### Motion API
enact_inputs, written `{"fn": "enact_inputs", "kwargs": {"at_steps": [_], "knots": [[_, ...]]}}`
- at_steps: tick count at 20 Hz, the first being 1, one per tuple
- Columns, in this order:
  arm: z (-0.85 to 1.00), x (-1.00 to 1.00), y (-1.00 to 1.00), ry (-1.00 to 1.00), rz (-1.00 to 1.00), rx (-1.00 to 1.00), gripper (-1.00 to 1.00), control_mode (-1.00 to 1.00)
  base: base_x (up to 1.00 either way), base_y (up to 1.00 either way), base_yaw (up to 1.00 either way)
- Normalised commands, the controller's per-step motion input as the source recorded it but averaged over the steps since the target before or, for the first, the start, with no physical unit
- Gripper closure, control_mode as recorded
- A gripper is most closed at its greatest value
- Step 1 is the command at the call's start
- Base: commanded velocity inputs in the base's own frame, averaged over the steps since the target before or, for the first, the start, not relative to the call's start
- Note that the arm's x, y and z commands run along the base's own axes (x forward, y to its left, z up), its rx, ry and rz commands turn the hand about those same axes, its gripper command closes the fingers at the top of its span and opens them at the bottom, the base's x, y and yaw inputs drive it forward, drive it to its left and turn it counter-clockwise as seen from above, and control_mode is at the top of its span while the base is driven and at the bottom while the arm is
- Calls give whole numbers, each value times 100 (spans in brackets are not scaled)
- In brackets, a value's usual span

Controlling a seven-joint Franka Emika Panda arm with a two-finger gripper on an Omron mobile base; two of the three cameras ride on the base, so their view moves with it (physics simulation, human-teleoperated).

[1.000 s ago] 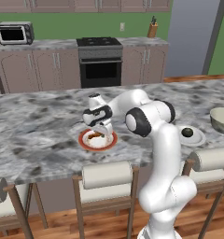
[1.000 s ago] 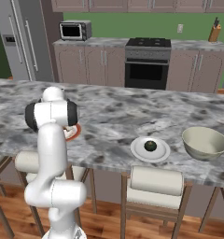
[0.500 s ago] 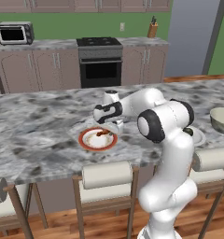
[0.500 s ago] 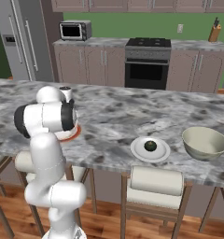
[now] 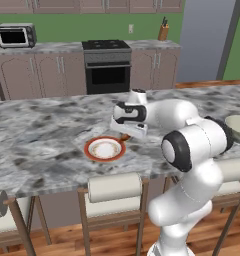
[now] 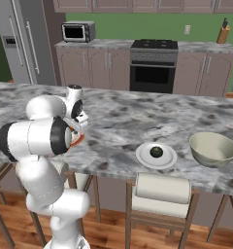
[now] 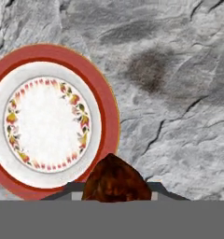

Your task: Pick the chicken drumstick and squash from their plates and place them in the bowl. Then put the bowl in the fridge.

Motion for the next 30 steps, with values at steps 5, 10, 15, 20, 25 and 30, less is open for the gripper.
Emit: {"fn": "enact_inputs", "kwargs": {"at_steps": [5, 10, 15, 20, 25, 30], "knots": [[52, -50, -33, 0, 25, -7, 100, -100, 0, 0, 0], [36, -64, -48, -12, 21, -1, 100, -100, 0, 0, 0], [32, -59, -50, -17, 19, 0, 100, -100, 0, 0, 0], [31, -39, -53, -16, 9, 0, 100, -100, 0, 0, 0], [33, -12, -56, -5, 0, 0, 100, -100, 0, 0, 0], [34, -14, -65, 0, -5, 0, 100, -100, 0, 0, 0]]}}
